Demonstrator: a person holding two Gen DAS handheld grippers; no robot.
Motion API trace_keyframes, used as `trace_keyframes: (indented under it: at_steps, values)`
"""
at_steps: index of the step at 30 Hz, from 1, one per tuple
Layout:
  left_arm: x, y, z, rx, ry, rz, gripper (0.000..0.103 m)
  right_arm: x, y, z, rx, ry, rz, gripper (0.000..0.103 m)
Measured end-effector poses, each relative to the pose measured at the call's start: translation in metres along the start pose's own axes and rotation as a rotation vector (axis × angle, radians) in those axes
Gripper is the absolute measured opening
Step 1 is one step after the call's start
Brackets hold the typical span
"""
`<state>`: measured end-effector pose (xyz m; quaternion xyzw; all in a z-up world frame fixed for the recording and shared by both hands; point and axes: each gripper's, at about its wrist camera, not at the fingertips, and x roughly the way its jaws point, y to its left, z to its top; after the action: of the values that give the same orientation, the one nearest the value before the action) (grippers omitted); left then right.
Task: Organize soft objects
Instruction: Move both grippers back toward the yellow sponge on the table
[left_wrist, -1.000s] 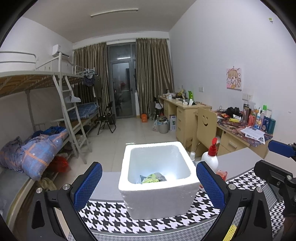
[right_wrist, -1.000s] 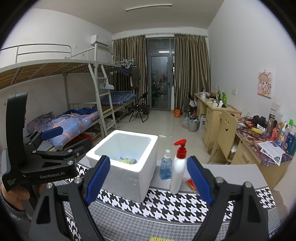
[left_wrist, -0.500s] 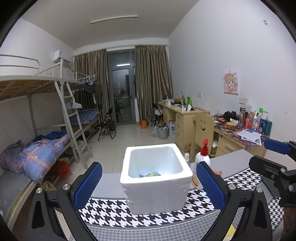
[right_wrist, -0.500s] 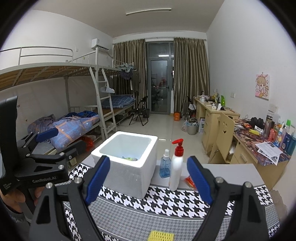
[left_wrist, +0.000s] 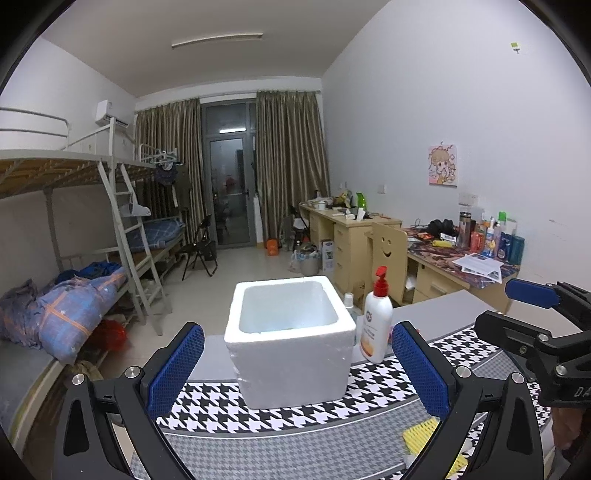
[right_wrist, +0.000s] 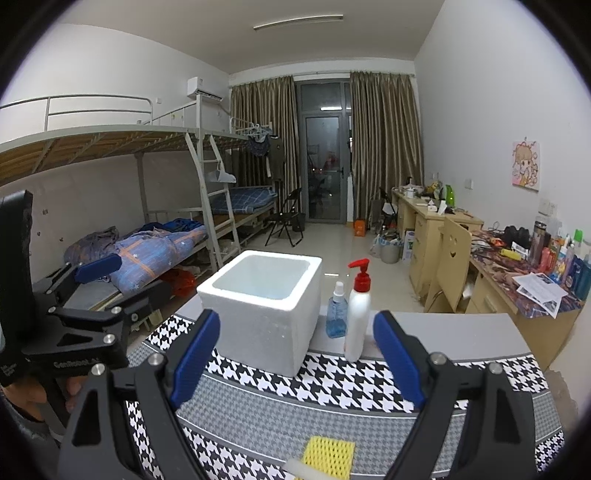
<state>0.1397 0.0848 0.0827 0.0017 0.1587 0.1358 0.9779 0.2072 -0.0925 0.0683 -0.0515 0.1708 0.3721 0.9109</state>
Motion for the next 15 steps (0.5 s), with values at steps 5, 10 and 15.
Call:
trace_keyframes:
  at_steps: [5, 10, 15]
  values:
    - [-0.005, -0.003, -0.006, -0.003, 0.001, -0.012, 0.102, -0.005, -0.003, -0.008, 0.004, 0.005, -0.004, 0.088]
    - [-0.01, -0.007, -0.011, -0.001, -0.009, -0.006, 0.102, -0.009, -0.006, -0.016, 0.007, 0.011, -0.008, 0.088]
    - [-0.014, -0.011, -0.015, -0.008, -0.015, -0.005, 0.102, -0.014, -0.009, -0.025, 0.008, 0.015, 0.0, 0.088]
